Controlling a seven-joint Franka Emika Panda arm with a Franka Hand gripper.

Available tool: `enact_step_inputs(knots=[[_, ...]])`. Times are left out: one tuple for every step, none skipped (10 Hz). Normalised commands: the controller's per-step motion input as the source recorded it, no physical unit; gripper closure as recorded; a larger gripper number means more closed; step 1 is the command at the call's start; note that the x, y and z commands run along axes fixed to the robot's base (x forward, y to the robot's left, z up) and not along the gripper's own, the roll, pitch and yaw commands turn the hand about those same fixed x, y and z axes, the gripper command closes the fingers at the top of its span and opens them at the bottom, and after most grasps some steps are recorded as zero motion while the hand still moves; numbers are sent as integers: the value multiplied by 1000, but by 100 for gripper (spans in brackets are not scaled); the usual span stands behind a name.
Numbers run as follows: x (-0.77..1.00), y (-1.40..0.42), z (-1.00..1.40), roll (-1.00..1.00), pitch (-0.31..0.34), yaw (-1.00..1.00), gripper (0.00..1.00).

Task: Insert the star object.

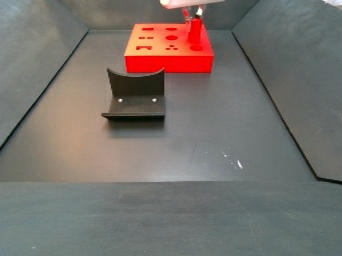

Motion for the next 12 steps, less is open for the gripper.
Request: enact_step_inputs(knots=[[-49, 0, -1000, 39, -4, -117, 100], [-37, 0, -234, 141, 50, -34, 100], [0, 0, 0, 10, 0, 0, 100], [89, -146, -429, 74, 30, 0, 100], [211, -154, -737, 129, 206, -63, 100], [180, -46, -629, 107, 256, -166, 100], [160, 0, -571, 39, 289, -297, 100], [183, 0, -569, 0, 286, -391, 100], [237, 0, -623, 0, 263, -389, 100], [120, 11, -414, 0, 180, -337, 100], [0, 0, 0, 0, 20, 0, 100], [0, 0, 0, 0, 0, 0, 100]])
